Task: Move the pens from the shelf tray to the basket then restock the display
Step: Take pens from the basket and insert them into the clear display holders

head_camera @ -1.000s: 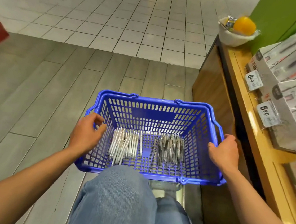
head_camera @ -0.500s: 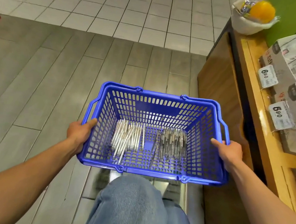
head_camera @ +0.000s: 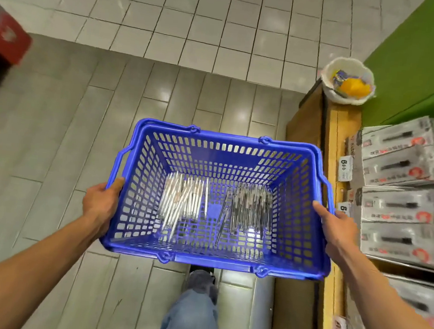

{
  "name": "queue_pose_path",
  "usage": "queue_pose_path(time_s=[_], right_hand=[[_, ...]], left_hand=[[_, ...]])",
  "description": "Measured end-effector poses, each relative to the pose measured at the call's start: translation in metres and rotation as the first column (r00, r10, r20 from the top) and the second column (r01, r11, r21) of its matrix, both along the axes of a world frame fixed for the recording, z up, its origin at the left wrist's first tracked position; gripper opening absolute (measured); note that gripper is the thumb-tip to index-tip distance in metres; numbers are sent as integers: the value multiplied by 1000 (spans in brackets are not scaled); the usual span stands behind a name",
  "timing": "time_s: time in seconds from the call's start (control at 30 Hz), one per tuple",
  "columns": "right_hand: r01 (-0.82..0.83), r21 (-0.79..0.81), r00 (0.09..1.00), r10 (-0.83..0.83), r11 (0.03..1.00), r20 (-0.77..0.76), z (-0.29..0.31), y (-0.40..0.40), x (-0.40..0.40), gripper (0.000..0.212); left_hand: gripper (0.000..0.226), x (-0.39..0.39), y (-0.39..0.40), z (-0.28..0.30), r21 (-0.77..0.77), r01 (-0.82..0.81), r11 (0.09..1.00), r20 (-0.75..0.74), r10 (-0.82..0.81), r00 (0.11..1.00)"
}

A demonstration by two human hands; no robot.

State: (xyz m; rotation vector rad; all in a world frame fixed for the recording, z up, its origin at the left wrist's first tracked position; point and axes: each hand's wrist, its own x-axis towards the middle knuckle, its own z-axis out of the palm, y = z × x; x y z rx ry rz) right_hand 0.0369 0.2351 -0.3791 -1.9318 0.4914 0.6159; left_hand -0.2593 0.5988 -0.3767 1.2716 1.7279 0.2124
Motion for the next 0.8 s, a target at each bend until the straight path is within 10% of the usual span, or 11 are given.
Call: queue_pose_path(time_s=[0.53,0.8], right_hand=[[-395,12,916,393,918,80,292,113,56,43],[-806,26,590,800,591,109,343,218,53,45]], left_hand=[[42,-61,4,279,-31,-329,944,119,330,937],[44,-131,-75,330,3,-703,711,118,698,706]])
